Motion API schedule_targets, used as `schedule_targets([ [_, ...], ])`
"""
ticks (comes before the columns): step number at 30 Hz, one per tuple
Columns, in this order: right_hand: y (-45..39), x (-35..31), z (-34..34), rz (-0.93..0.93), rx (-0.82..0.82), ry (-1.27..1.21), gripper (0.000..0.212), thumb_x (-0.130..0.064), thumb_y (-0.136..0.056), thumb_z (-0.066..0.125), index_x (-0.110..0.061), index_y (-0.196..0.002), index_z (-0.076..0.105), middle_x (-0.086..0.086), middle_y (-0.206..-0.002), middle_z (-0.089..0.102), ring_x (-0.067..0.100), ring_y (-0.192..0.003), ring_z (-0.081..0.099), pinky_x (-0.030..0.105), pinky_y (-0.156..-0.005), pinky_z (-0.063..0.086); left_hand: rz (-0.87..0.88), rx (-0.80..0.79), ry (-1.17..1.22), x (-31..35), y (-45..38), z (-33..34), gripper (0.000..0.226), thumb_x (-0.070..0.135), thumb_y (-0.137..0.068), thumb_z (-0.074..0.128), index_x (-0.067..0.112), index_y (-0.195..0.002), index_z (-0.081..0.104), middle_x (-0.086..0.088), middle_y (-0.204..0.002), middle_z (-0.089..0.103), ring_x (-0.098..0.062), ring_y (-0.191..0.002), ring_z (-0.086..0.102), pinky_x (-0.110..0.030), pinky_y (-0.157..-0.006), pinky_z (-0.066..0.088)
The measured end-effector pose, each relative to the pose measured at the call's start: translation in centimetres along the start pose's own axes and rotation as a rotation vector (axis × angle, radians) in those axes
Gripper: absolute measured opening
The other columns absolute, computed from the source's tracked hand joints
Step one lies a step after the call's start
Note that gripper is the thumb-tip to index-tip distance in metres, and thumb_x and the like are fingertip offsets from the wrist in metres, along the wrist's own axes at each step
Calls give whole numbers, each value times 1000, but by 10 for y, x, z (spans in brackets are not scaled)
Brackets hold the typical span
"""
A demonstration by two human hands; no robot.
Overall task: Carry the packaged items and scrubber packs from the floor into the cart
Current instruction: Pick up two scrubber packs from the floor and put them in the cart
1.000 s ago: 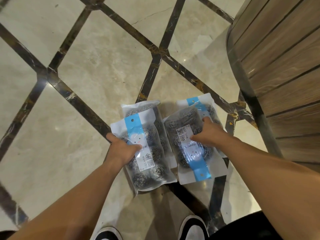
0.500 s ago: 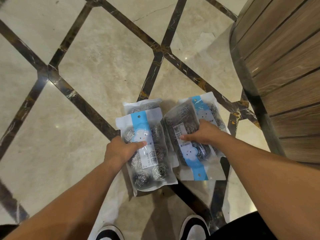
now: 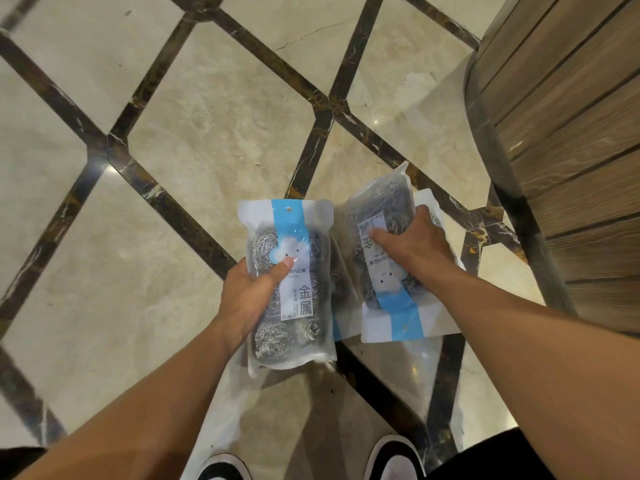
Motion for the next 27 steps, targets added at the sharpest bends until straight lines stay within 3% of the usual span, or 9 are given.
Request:
schedule_targets([
  [3, 4, -6, -3, -15, 25, -7, 105, -76, -77, 73, -17, -155, 34, 15, -150, 52, 40, -138, 51, 54, -107, 47, 20, 35, 79, 11, 4, -5, 25, 29, -86, 86, 24, -108, 75, -2, -98, 83, -23, -87, 81, -49, -90, 63],
  [9, 26, -18, -20, 23, 72, -189, 93, -73, -78, 76, -16, -145, 45, 11, -143, 60, 37, -129, 60, 52, -105, 51, -17, -5, 194, 37, 18, 0, 42, 26, -74, 94, 18, -112, 77, -3, -98, 83, -25, -92, 81, -49, -94, 62],
  [13, 78, -41, -55, 6, 137, -300, 76, -77, -75, 73, -28, -129, 52, 0, -126, 68, 31, -116, 66, 50, -100, 53, 60, 34, 194, 91, 50, -16, 64, 32, -64, 98, 20, -121, 71, 1, -107, 82, -21, -97, 79, -48, -94, 62],
  [16, 128, -52, -105, -21, 162, -356, 60, -68, -78, 77, -26, -117, 61, -5, -105, 73, 20, -96, 72, 38, -82, 60, 83, 44, 238, 138, 99, -48, 55, 21, -71, 96, 20, -120, 72, 0, -106, 82, -22, -97, 80, -48, -94, 62],
  [18, 170, -66, -149, -9, 163, -398, 53, -58, -81, 82, -23, -115, 63, -4, -102, 72, 17, -89, 72, 32, -73, 58, 80, 42, 261, 173, 146, -76, 52, 17, -73, 94, 18, -120, 73, -2, -105, 83, -25, -96, 80, -50, -93, 62],
  [23, 281, -146, -270, -53, 153, -511, 46, -50, -83, 84, -20, -113, 67, -12, -92, 71, -2, -74, 65, 11, -45, 43, 109, 45, 306, 286, 278, -147, 46, 16, -76, 91, 19, -119, 74, -4, -104, 83, -27, -95, 80, -48, -89, 63],
  [27, 374, -223, -358, -116, 126, -499, 38, -50, -82, 84, -24, -104, 67, -11, -91, 72, 1, -76, 66, 20, -51, 45, 151, 41, 371, 383, 390, -203, 45, 14, -81, 87, 17, -123, 73, -5, -106, 82, -27, -96, 80, -41, -84, 63],
])
Point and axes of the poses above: each hand's wrist, its own y-axis away from the middle knuckle, its own z-axis out of the palm, x = y × z, the point moved 10 cm from there along -y, towards the middle knuckle
